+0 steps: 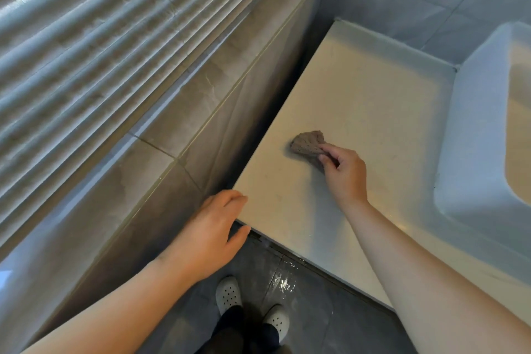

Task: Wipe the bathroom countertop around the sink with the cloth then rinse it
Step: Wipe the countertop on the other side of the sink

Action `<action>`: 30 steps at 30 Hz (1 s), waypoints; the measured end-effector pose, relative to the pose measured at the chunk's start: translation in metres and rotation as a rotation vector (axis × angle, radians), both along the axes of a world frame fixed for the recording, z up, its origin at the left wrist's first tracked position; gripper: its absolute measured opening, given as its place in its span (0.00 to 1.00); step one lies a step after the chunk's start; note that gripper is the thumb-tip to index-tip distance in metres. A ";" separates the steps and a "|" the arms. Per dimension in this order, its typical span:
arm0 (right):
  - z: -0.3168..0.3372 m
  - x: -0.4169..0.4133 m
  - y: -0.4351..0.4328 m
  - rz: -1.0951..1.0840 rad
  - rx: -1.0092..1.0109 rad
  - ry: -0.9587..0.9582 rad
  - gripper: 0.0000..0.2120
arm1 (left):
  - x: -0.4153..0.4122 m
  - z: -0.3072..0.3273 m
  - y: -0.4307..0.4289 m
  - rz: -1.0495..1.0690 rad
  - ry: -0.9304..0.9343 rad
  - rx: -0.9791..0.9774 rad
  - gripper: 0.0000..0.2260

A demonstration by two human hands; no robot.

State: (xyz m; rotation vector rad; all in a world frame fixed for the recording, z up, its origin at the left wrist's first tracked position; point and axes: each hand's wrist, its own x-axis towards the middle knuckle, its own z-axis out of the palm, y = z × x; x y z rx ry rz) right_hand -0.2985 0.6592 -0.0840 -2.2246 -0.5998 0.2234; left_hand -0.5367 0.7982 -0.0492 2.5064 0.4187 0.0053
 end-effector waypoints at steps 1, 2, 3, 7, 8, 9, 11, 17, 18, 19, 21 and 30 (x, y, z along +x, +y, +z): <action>-0.004 -0.005 0.000 0.002 0.005 -0.018 0.12 | 0.001 -0.001 -0.001 -0.008 0.004 0.004 0.24; -0.006 -0.012 -0.001 0.011 0.007 -0.030 0.12 | 0.002 -0.002 -0.002 -0.014 0.008 0.004 0.24; -0.007 -0.019 -0.002 0.027 0.009 -0.039 0.12 | 0.003 -0.003 -0.003 -0.015 0.013 0.003 0.23; -0.010 -0.055 -0.014 0.105 0.015 -0.047 0.13 | 0.003 -0.005 -0.006 -0.015 0.043 0.024 0.25; -0.009 -0.066 -0.018 0.126 0.016 -0.050 0.13 | 0.003 -0.005 -0.005 -0.016 0.053 0.025 0.26; -0.008 -0.076 -0.022 0.141 0.016 -0.044 0.13 | 0.003 -0.005 -0.005 -0.020 0.059 0.023 0.27; -0.004 -0.094 -0.033 0.163 -0.005 -0.004 0.13 | 0.004 -0.004 -0.004 -0.040 0.077 0.027 0.27; 0.024 -0.116 -0.064 0.192 0.007 0.257 0.15 | 0.005 -0.002 -0.005 -0.103 0.155 0.077 0.30; 0.030 -0.111 -0.067 0.136 0.056 0.283 0.16 | 0.005 -0.002 -0.006 -0.106 0.162 0.080 0.31; 0.034 -0.103 -0.070 0.071 0.106 0.282 0.17 | 0.005 -0.002 -0.006 -0.108 0.170 0.083 0.31; 0.039 -0.078 -0.074 -0.047 0.178 0.222 0.16 | 0.006 -0.002 -0.008 -0.107 0.186 0.089 0.32; 0.019 0.026 -0.085 -0.218 0.025 -0.015 0.13 | 0.007 -0.004 -0.012 -0.081 0.210 0.124 0.32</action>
